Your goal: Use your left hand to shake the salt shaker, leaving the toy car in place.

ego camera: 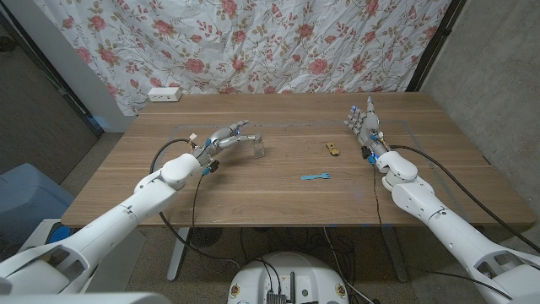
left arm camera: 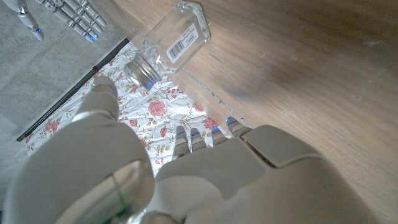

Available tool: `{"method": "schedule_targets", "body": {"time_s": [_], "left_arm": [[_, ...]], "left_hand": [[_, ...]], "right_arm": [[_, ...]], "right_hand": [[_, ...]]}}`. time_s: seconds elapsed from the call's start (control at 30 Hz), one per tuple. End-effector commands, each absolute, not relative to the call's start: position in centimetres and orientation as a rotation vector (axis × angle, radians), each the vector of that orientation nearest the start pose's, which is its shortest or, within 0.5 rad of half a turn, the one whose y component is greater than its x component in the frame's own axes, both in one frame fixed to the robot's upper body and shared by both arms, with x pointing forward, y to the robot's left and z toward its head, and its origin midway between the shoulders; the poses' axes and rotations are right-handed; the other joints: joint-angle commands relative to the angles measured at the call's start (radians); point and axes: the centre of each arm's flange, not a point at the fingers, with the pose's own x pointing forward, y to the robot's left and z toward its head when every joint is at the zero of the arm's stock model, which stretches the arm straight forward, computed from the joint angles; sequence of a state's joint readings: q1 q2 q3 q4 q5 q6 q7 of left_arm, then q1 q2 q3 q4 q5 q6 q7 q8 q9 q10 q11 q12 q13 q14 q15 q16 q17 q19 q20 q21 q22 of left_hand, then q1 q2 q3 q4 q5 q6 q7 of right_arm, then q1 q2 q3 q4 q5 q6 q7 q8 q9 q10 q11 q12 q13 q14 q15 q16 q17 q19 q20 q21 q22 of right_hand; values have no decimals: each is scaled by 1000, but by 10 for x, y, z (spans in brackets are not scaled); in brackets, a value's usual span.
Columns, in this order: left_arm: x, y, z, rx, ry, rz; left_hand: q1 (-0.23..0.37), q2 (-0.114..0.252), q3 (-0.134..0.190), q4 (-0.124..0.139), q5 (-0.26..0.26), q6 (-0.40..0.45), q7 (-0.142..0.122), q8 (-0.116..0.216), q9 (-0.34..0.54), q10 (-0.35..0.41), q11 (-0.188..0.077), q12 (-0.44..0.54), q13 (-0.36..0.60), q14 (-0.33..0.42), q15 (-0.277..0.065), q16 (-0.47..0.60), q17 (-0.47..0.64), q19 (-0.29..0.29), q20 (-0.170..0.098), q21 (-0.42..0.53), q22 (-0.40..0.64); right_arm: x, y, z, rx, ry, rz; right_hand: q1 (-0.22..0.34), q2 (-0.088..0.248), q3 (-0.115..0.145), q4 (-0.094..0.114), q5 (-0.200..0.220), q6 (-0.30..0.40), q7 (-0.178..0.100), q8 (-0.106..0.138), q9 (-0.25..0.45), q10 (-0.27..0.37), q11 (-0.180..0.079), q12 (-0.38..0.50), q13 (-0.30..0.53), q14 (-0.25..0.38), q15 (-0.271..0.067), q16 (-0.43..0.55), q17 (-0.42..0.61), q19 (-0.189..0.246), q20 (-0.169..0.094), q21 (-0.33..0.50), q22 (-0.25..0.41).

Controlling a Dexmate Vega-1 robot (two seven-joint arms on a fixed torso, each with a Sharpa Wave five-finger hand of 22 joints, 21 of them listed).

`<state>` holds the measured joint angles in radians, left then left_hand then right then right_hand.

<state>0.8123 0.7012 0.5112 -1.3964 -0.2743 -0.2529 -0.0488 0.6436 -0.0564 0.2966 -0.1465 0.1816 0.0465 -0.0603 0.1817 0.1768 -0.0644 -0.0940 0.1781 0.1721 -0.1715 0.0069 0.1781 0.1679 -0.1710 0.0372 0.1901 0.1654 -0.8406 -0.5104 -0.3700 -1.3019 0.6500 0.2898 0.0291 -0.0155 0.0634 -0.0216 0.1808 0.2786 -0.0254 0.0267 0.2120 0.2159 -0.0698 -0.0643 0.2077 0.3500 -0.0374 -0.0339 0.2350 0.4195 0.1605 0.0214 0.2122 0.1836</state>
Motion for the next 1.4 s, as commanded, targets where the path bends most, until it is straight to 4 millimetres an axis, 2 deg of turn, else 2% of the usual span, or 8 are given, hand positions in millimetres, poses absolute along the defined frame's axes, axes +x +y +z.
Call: {"method": "schedule_targets", "body": {"time_s": [0.03,0.43,0.67,0.83,1.07,1.17,1.4], "left_arm": [[639,283,-29,457,-585,-286],[641,286,-37,319,-579,-258],[645,288,-38,229,-580,-226],[647,289,-34,187,-591,-213],[650,287,-30,136,-607,-172],[651,284,-32,123,-605,-171],[653,280,-36,74,-593,-164]], "left_hand": [[-11,3,2,9,-4,6,3,6,0,12,0,9,2,-13,-10,7,1,-69,-7,4,5],[-33,11,0,15,-6,24,16,11,-1,20,10,11,2,-2,-9,7,1,-52,-19,7,4],[-54,18,-3,19,-7,31,27,11,-1,33,18,14,1,14,-14,8,0,-26,-45,11,4],[-65,22,-4,21,-8,32,37,10,-2,39,25,14,1,25,-26,9,0,-11,-54,13,3],[-79,32,-3,21,-7,4,45,-1,-2,8,32,2,1,39,-38,8,0,7,-55,12,3],[-84,36,-2,21,-7,-2,53,-2,-2,1,49,1,1,45,-38,8,0,13,-58,11,2],[-92,39,-3,22,-6,-2,58,-1,-3,7,53,5,1,50,-37,7,-1,17,-60,10,2]], "right_arm": [[653,-290,-27,42,-593,207],[653,-290,-27,42,-593,207],[653,-290,-27,42,-593,207],[653,-290,-27,42,-593,207],[653,-290,-27,42,-593,207],[653,-290,-27,42,-593,207],[653,-290,-27,42,-593,207]], "right_hand": [[-3,97,-1,6,7,-1,9,6,4,-4,-1,8,4,-6,-35,4,5,6,1,6,5],[-3,97,-1,6,7,0,9,6,4,-5,0,7,4,-6,-34,4,5,7,1,6,5],[-3,97,-1,6,7,0,9,6,4,-5,-1,7,4,-7,-35,4,5,7,1,6,5],[-3,97,-1,6,7,-1,9,6,4,-6,-1,7,4,-7,-36,4,5,7,1,6,5],[-3,97,-1,6,7,-1,9,6,4,-7,-2,7,4,-7,-35,4,5,7,1,6,5],[-3,97,-1,6,7,-1,8,6,4,-6,-1,7,4,-6,-36,4,5,7,2,6,5],[-3,97,-1,6,7,-1,9,6,4,-6,-1,7,4,-7,-36,4,5,7,2,6,5]]}}
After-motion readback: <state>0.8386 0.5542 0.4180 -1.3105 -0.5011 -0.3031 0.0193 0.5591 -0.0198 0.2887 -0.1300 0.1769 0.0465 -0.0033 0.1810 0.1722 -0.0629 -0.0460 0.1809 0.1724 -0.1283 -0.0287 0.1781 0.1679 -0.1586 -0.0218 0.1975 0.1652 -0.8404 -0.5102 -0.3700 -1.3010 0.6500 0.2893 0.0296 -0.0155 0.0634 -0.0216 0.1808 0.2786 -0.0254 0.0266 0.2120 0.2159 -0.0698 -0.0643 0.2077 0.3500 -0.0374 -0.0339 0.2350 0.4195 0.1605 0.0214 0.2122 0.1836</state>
